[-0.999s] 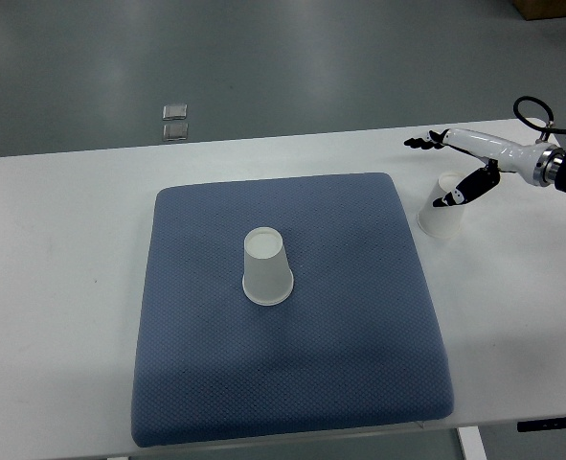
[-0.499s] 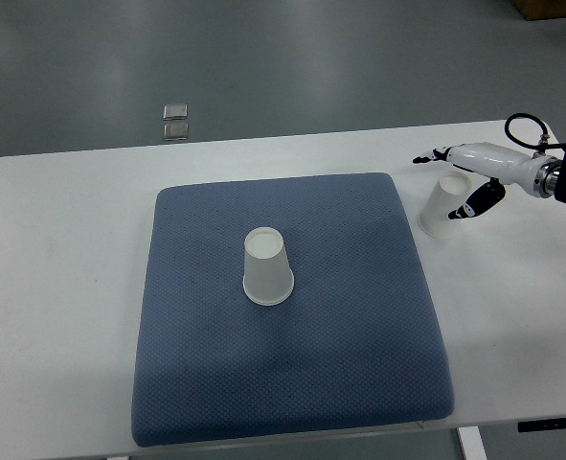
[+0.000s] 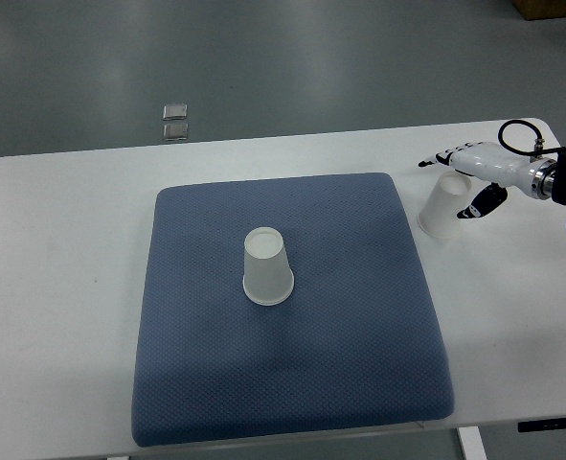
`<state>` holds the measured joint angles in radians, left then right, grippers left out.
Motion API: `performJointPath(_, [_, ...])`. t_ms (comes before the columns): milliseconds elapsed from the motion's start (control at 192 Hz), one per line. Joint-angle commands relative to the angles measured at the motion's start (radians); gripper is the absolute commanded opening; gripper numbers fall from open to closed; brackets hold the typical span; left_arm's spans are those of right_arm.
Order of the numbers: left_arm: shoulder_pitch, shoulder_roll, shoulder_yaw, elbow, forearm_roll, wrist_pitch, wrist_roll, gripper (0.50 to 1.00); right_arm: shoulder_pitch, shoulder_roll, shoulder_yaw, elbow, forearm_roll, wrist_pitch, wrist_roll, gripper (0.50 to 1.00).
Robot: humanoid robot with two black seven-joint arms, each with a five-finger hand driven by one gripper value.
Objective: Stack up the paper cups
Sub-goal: 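Close the right hand fingers around the second white cup, then lift the cup and carry it over the cup on the pad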
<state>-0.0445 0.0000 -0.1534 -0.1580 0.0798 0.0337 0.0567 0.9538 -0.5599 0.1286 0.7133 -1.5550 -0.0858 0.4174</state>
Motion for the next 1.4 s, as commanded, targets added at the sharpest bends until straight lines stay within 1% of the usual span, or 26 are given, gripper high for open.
performJointPath(0, [0.0, 0.0, 0.0, 0.0, 0.0, 0.0, 0.0, 1.0, 0.005, 0.008, -0.014, -0.02, -0.005, -0.002, 0.003, 0.885])
performJointPath(99, [0.0, 0.0, 0.0, 0.0, 0.0, 0.0, 0.0, 1.0, 0.005, 0.014, -0.024, -0.028, -0.007, -0.002, 0.004, 0.842])
performJointPath(125, [0.0, 0.0, 0.0, 0.0, 0.0, 0.0, 0.0, 1.0, 0.005, 0.014, -0.03, -0.028, -0.007, -0.002, 0.004, 0.811])
performJointPath(130, [0.0, 0.0, 0.0, 0.0, 0.0, 0.0, 0.0, 1.0, 0.005, 0.014, -0.03, -0.028, -0.007, -0.002, 0.004, 0.811])
performJointPath(135, [0.0, 0.0, 0.0, 0.0, 0.0, 0.0, 0.0, 1.0, 0.005, 0.014, -0.032, -0.028, -0.007, -0.002, 0.004, 0.797])
performJointPath(166, [0.0, 0.0, 0.0, 0.0, 0.0, 0.0, 0.0, 1.0, 0.005, 0.014, -0.035, -0.031, -0.007, -0.002, 0.004, 0.768])
performJointPath(234, [0.0, 0.0, 0.0, 0.0, 0.0, 0.0, 0.0, 1.0, 0.005, 0.015, -0.038, -0.037, -0.007, -0.002, 0.004, 0.742])
performJointPath(286, [0.0, 0.0, 0.0, 0.0, 0.0, 0.0, 0.0, 1.0, 0.005, 0.015, -0.038, -0.04, -0.007, -0.002, 0.004, 0.729])
performJointPath(427, [0.0, 0.0, 0.0, 0.0, 0.0, 0.0, 0.0, 1.0, 0.005, 0.015, -0.038, -0.041, -0.005, -0.002, 0.004, 0.725])
performJointPath(635, [0.0, 0.0, 0.0, 0.0, 0.0, 0.0, 0.0, 1.0, 0.006, 0.028, -0.037, -0.058, -0.005, -0.002, 0.006, 0.674])
performJointPath(671, [0.0, 0.0, 0.0, 0.0, 0.0, 0.0, 0.0, 1.0, 0.006, 0.028, -0.037, -0.06, -0.004, -0.002, 0.006, 0.656])
performJointPath(733, [0.0, 0.0, 0.0, 0.0, 0.0, 0.0, 0.0, 1.0, 0.011, 0.028, -0.037, -0.061, 0.001, -0.002, 0.007, 0.654])
performJointPath(780, [0.0, 0.0, 0.0, 0.0, 0.0, 0.0, 0.0, 1.0, 0.019, 0.026, -0.035, -0.061, 0.004, -0.003, 0.011, 0.637])
performJointPath(853, [0.0, 0.0, 0.0, 0.0, 0.0, 0.0, 0.0, 1.0, 0.023, 0.023, -0.029, -0.061, 0.009, -0.003, 0.017, 0.629])
performJointPath(957, [0.0, 0.0, 0.0, 0.0, 0.0, -0.001, 0.0, 1.0, 0.045, 0.012, -0.018, -0.061, 0.023, 0.003, 0.057, 0.627])
performJointPath(1051, [0.0, 0.0, 0.0, 0.0, 0.0, 0.0, 0.0, 1.0, 0.083, 0.011, -0.018, -0.06, 0.079, 0.014, 0.075, 0.629])
performJointPath(1108, [0.0, 0.0, 0.0, 0.0, 0.0, 0.0, 0.0, 1.0, 0.109, 0.009, -0.018, -0.052, 0.134, 0.029, 0.09, 0.629])
performJointPath(1394, [0.0, 0.0, 0.0, 0.0, 0.0, 0.0, 0.0, 1.0, 0.218, 0.002, -0.017, -0.003, 0.319, 0.116, 0.119, 0.635])
